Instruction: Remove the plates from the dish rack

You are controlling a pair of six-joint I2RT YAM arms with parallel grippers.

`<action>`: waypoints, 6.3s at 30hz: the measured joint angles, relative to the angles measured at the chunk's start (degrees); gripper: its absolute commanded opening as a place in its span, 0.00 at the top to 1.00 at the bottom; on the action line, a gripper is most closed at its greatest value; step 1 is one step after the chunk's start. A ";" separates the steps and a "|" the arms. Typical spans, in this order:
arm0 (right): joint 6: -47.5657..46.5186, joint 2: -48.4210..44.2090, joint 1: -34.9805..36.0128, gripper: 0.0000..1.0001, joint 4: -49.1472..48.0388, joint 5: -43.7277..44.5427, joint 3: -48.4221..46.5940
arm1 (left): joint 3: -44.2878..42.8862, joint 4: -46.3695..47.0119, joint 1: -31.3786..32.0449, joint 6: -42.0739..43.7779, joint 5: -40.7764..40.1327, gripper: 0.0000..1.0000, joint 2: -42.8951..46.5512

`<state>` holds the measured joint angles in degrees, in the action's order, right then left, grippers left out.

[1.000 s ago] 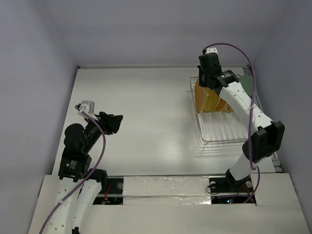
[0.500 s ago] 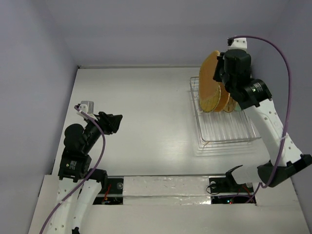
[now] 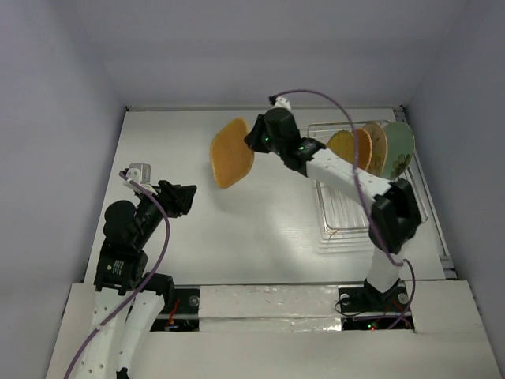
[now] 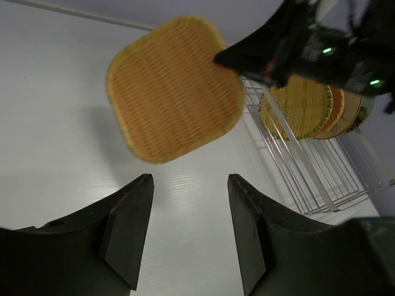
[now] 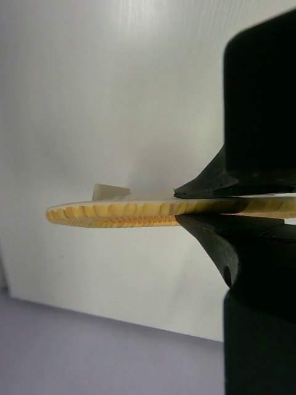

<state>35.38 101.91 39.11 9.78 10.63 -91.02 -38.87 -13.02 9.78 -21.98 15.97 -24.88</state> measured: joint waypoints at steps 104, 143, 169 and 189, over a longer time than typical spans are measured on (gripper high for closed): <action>-29.14 -17.97 -37.33 1.00 32.24 23.67 0.90 | 0.00 -0.11 3.34 -0.48 -1.66 0.81 5.25; -12.68 -40.50 -15.87 1.00 24.09 -14.91 24.48 | 0.00 -0.11 1.75 -0.66 -1.75 0.79 5.07; -9.79 -23.02 -5.51 0.87 1.73 -19.41 43.45 | 0.00 -0.11 -1.20 -0.63 -1.42 0.76 3.65; -9.38 -14.08 -3.06 0.36 1.11 -8.55 42.86 | 0.00 -0.09 -1.29 -0.61 -1.07 0.75 3.19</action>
<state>26.00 87.83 36.05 10.90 2.09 -48.16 -38.87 -13.10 8.49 -22.59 14.90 -21.69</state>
